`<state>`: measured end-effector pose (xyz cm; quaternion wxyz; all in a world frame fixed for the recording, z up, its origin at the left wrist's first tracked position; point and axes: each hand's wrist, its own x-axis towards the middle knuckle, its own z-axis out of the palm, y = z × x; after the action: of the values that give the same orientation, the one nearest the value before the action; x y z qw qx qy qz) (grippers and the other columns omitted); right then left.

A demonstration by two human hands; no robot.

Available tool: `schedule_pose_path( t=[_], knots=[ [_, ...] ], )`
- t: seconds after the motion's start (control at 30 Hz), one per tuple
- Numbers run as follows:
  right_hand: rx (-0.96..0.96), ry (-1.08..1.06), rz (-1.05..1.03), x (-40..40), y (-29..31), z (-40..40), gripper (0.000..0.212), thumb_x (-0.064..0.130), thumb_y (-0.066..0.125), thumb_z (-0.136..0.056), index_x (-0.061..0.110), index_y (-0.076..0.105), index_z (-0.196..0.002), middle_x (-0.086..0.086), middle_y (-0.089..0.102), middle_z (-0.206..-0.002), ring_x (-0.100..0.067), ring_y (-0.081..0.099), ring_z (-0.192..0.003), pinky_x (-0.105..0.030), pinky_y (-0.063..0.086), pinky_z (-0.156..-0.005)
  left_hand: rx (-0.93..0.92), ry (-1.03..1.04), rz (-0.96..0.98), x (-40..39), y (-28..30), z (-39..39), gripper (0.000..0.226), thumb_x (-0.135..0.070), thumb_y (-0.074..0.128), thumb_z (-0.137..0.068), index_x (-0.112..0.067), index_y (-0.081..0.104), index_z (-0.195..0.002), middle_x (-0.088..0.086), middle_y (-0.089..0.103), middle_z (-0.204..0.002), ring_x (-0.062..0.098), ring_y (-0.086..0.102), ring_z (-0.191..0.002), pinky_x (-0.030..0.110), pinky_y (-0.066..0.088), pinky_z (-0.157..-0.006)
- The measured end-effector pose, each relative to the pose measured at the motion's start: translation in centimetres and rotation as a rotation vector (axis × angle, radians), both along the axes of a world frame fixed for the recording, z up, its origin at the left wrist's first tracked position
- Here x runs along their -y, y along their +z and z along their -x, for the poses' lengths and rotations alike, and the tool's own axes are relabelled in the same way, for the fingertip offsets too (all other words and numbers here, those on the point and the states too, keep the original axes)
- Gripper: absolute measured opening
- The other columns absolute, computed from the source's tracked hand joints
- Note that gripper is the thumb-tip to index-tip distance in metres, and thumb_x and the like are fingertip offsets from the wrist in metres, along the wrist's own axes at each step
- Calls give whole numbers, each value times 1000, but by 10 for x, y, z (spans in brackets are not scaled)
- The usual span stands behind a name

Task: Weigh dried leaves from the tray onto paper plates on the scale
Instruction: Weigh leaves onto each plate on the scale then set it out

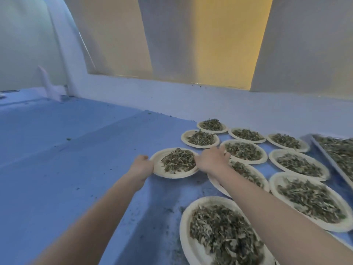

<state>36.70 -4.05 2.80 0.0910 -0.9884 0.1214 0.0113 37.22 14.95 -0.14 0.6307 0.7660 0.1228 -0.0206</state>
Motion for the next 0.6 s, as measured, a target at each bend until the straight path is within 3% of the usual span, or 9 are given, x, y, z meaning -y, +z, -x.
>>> schedule_pose_path(
  t=[0.07, 0.17, 0.23, 0.27, 0.33, 0.4, 0.5, 0.6],
  knots=[
    [-32, 18, 90, 3, -3, -7, 43, 40, 34, -98, 14, 59, -121, -11, 20, -154, -34, 8, -142, -51, 11, -112, -8, -47, -26, 3, -8, -4, 54, 7, 42, -93, 4, 27, -144, 18, 36, -146, 31, 38, -132, 46, 33, -110],
    [-59, 14, 126, 6, -8, -12, 39, 32, 35, -96, 15, 59, -121, -12, 11, -157, -33, 1, -143, -54, 3, -113, -11, -124, -59, 10, -15, -8, 47, 4, 37, -95, -3, 32, -142, 7, 40, -143, 27, 35, -134, 43, 32, -111],
    [-87, 16, 146, 10, -12, -14, 41, 32, 32, -98, 14, 57, -126, -14, 3, -158, -34, -5, -144, -55, -2, -113, -18, -177, -92, 16, -15, -9, 36, 2, 36, -96, -9, 43, -129, -3, 45, -127, 23, 36, -129, 35, 36, -103],
    [-104, 16, 147, 12, -13, -14, 47, 35, 28, -99, 11, 50, -134, -14, -2, -159, -33, -8, -145, -55, -4, -114, -17, -203, -119, 19, -13, -9, 35, 0, 37, -96, -8, 41, -130, -3, 43, -126, 23, 36, -129, 37, 35, -102],
    [-121, 6, 121, 16, -12, -11, 62, 44, 19, -101, 5, 24, -149, -13, -11, -159, -32, -13, -145, -55, -7, -115, -32, -238, -131, 27, -8, -8, 51, -3, 42, -95, -7, 25, -144, 2, 33, -146, 24, 30, -136, 38, 30, -109],
    [-112, 15, 98, 18, -8, -5, 69, 49, 14, -101, 3, 5, -152, -11, -13, -159, -31, -14, -145, -53, -8, -115, -42, -249, -80, 35, 0, -3, 68, -5, 45, -95, -11, 8, -151, 5, 19, -156, 27, 24, -140, 39, 26, -113],
    [-98, 62, 71, 18, 5, 16, 69, 50, 12, -101, 5, 0, -152, -10, -11, -160, -30, -12, -146, -53, -5, -116, -20, -229, -29, 46, 17, 10, 82, -11, 48, -97, -22, -12, -151, 1, -1, -160, 26, 9, -146, 42, 18, -114],
    [-60, 91, 12, 17, 24, 47, 65, 49, 14, -101, 10, 5, -153, -8, -8, -160, -30, -9, -146, -53, -3, -117, 72, -243, -144, 58, 41, 33, 82, -15, 52, -96, -22, -9, -151, 2, -2, -160, 25, 6, -147, 47, 15, -117]
  ],
)
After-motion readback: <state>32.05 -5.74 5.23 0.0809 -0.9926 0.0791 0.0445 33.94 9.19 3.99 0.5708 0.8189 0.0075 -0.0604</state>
